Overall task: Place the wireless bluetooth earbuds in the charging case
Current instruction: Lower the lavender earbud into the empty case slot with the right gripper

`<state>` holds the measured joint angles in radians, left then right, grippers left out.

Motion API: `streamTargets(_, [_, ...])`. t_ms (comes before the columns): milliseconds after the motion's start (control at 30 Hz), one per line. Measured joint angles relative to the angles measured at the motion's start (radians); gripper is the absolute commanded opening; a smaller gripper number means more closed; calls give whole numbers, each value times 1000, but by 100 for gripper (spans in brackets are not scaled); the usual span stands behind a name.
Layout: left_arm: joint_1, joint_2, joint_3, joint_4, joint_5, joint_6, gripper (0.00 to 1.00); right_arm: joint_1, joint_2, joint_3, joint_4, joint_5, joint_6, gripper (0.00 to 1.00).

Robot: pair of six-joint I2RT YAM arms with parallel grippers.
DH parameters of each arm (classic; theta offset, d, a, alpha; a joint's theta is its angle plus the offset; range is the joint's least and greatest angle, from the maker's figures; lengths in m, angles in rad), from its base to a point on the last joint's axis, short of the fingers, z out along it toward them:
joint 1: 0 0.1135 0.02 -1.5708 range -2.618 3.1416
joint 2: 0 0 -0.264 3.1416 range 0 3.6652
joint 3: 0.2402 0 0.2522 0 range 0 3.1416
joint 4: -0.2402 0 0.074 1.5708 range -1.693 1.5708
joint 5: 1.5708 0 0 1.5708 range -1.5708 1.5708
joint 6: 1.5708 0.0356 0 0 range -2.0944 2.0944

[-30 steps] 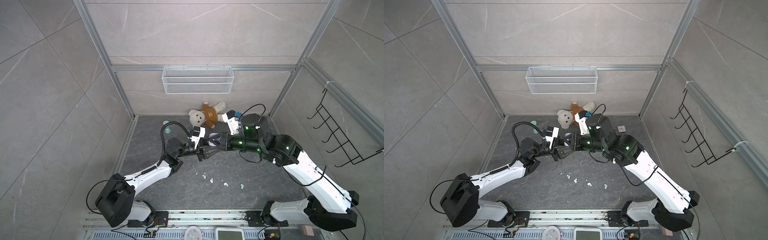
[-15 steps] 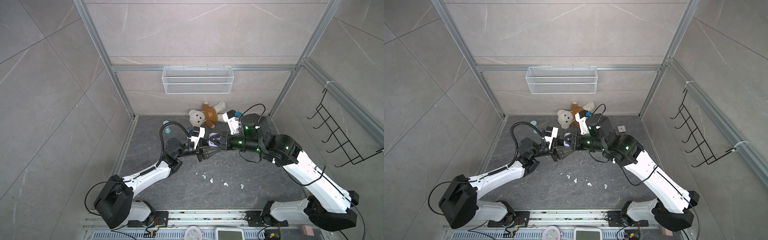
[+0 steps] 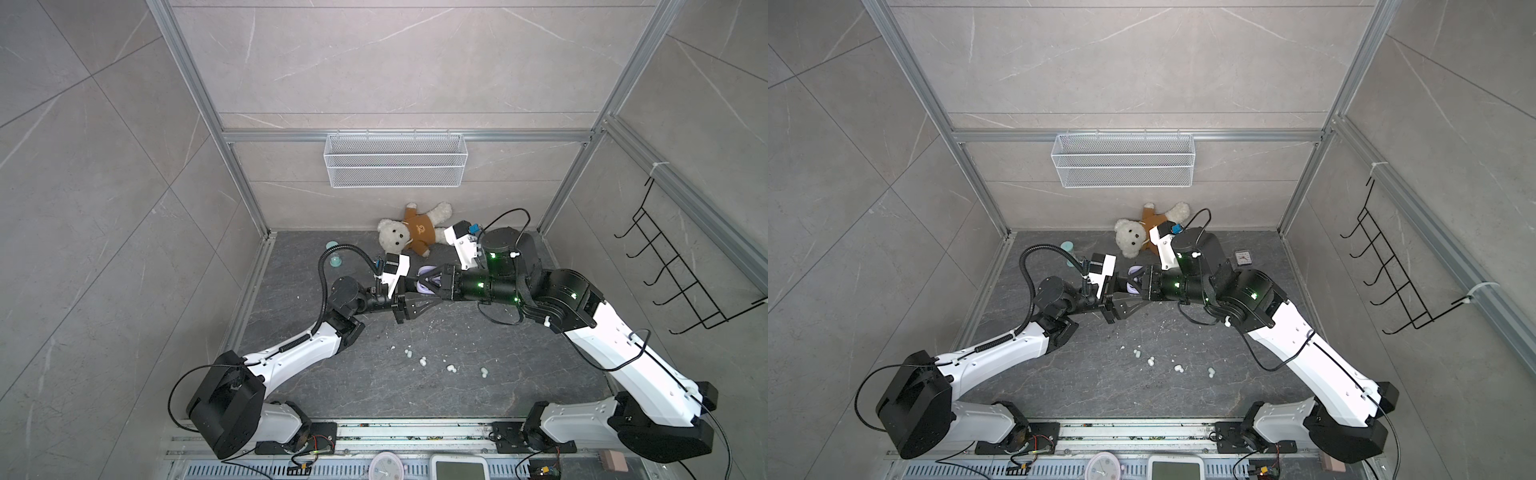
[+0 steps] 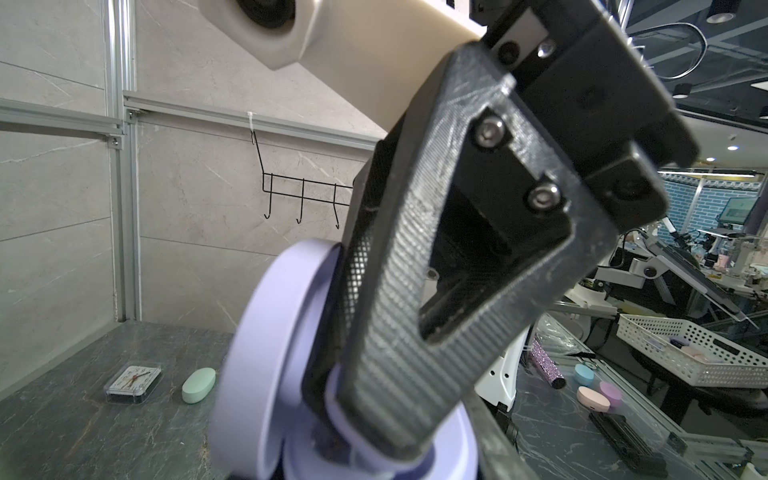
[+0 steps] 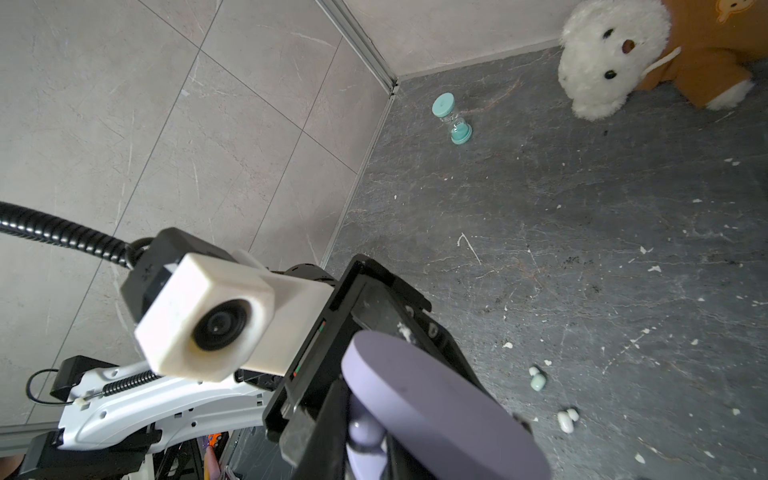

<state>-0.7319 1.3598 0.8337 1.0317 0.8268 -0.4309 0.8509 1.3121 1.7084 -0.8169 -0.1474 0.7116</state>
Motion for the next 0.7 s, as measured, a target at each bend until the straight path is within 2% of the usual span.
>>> streamTargets(533, [-3, -2, 0, -8, 4, 0, 14, 0, -12, -10, -3, -7, 11, 17])
streamTargets(700, [-4, -2, 0, -14, 6, 1, 14, 0, -14, -15, -5, -6, 12, 21])
